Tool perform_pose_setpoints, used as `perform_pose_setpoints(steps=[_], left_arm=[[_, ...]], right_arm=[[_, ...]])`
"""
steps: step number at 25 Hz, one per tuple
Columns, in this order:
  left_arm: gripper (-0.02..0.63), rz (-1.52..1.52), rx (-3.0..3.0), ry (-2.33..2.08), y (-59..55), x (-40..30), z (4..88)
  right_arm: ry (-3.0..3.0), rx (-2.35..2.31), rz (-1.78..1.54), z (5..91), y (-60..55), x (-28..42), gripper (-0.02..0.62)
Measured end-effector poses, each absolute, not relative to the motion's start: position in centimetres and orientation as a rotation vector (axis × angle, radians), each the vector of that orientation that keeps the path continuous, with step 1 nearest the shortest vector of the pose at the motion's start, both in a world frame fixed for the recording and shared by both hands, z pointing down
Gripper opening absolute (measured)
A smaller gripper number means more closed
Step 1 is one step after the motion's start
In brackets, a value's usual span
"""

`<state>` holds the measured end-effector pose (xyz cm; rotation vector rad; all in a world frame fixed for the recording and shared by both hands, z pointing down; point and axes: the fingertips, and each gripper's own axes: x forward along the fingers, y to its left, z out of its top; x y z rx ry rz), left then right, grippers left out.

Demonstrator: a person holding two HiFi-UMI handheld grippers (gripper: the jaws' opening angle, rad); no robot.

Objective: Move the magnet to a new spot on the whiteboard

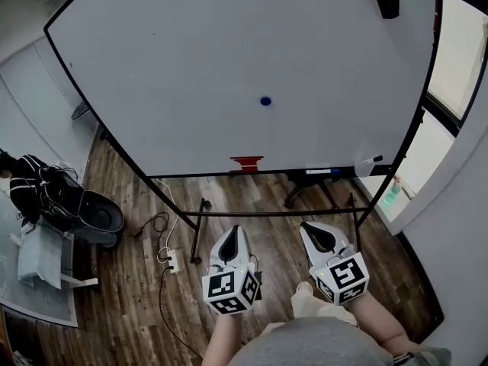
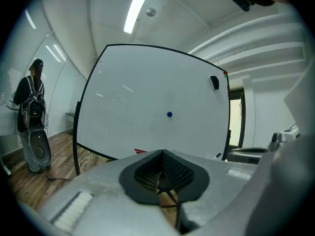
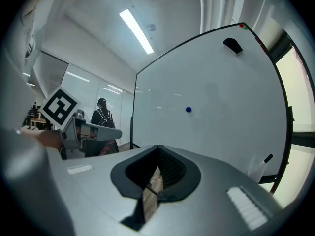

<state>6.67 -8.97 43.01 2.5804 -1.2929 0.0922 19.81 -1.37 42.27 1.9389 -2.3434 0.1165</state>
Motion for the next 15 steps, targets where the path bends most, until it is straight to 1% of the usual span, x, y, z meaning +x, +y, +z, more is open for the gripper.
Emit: perform_pose_setpoints(steps=[15], left_arm=[[0.005, 0.146, 2.517, -1.292, 1.2, -1.4, 47.0]], right_arm=[[-2.346, 1.912, 0.148, 43.9, 6.7, 13.1, 0.000]])
